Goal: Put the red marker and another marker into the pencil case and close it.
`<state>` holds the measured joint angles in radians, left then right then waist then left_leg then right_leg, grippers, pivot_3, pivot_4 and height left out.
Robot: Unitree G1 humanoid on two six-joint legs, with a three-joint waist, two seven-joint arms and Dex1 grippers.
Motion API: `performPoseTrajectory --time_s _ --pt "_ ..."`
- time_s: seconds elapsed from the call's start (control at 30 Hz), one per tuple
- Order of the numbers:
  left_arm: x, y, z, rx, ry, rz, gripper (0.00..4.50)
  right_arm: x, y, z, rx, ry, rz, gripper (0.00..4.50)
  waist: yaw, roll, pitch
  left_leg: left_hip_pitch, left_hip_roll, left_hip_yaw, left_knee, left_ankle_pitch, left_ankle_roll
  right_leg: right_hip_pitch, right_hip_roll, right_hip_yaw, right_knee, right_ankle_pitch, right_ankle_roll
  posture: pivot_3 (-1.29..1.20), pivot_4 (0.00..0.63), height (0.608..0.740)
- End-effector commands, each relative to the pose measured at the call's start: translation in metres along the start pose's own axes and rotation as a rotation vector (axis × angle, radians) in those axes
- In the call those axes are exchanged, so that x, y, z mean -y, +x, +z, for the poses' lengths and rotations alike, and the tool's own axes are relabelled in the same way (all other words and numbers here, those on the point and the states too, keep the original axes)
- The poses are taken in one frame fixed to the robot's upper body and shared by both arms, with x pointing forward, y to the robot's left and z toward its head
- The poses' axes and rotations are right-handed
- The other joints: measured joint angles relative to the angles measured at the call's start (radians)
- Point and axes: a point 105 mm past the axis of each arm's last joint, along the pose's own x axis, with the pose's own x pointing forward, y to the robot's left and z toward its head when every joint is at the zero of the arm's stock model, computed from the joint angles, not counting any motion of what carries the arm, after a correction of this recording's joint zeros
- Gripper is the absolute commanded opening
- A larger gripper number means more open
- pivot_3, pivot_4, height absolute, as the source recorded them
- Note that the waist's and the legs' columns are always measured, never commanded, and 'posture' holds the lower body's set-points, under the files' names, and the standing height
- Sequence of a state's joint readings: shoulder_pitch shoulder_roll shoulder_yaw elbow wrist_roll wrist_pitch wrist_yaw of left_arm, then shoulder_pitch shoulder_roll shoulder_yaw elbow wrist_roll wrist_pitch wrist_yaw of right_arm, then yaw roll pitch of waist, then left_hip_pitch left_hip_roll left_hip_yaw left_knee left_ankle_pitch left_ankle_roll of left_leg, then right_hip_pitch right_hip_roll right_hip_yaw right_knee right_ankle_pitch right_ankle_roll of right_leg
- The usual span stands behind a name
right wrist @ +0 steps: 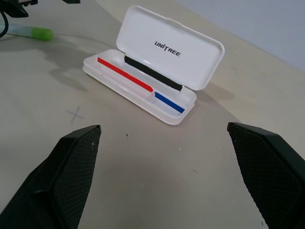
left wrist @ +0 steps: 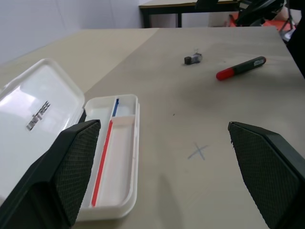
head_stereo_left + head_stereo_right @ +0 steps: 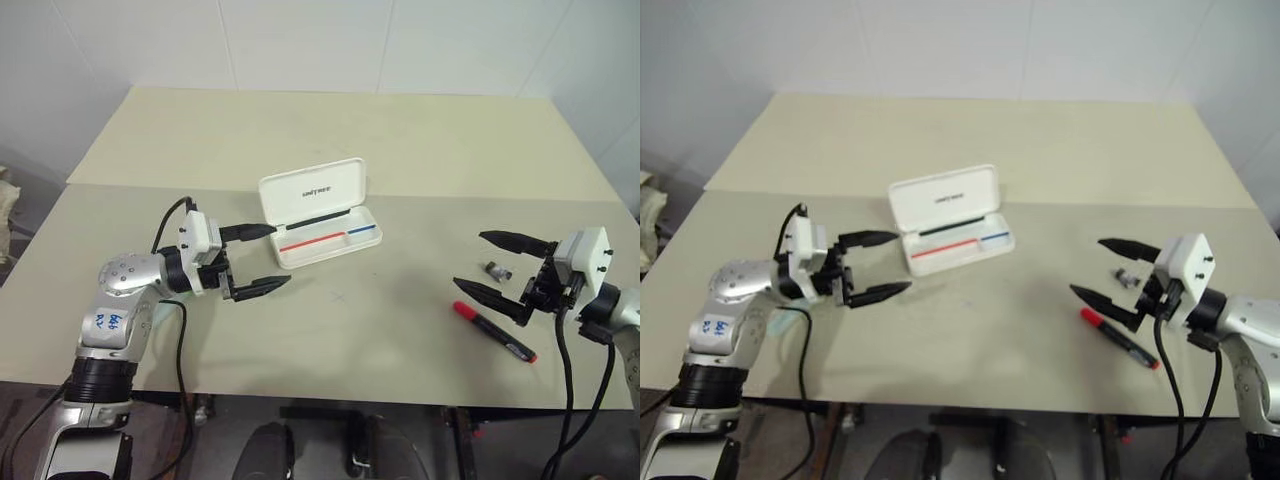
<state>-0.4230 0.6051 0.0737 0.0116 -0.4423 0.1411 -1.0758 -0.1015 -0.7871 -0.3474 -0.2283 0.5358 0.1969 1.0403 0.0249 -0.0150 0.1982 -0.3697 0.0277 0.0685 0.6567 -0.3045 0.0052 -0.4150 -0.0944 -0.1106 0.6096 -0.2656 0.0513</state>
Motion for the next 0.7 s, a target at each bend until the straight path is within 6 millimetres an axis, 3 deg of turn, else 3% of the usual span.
performPoseTrajectory --time_s 0.03,0.3,0.43,0.6,0.7 --pt "-0.005 -0.004 0.013 0.021 0.052 0.016 4.50 -0.001 0.008 0.010 0.044 -0.029 0.025 4.48 0.000 0.000 0.000 0.000 0.000 0.000 0.000 0.000 0.000 0.000 0.000 0.000 0.000 0.000 0.000 0.00 0.150 0.740" --pt "-0.005 -0.004 0.007 0.000 0.047 0.012 4.50 -0.008 0.028 0.019 0.098 -0.027 0.075 4.48 -0.002 0.000 0.000 -0.001 0.000 0.000 0.001 0.000 0.000 0.000 0.000 0.000 0.000 0.000 0.000 0.00 0.150 0.740" --pt "-0.009 -0.009 -0.001 -0.022 0.043 0.009 3.58 -0.013 0.037 0.022 0.131 -0.025 0.109 4.50 -0.001 0.001 0.000 0.000 0.001 0.000 0.001 0.000 0.000 0.000 0.000 0.000 0.001 0.001 0.000 0.00 0.150 0.740" --pt "-0.012 -0.014 -0.020 -0.099 0.044 0.022 1.87 -0.023 0.047 0.025 0.167 -0.019 0.128 4.50 -0.001 0.001 0.000 -0.001 0.000 0.000 0.001 -0.001 0.000 0.000 0.000 0.000 0.001 0.001 0.000 0.00 0.150 0.740" --pt "-0.014 -0.006 -0.025 -0.120 0.049 0.028 1.87 -0.032 0.052 0.032 0.202 -0.015 0.150 4.50 -0.001 0.001 0.000 -0.001 0.000 0.000 0.001 -0.001 0.001 0.000 0.000 0.000 0.000 0.001 0.000 0.00 0.150 0.740"
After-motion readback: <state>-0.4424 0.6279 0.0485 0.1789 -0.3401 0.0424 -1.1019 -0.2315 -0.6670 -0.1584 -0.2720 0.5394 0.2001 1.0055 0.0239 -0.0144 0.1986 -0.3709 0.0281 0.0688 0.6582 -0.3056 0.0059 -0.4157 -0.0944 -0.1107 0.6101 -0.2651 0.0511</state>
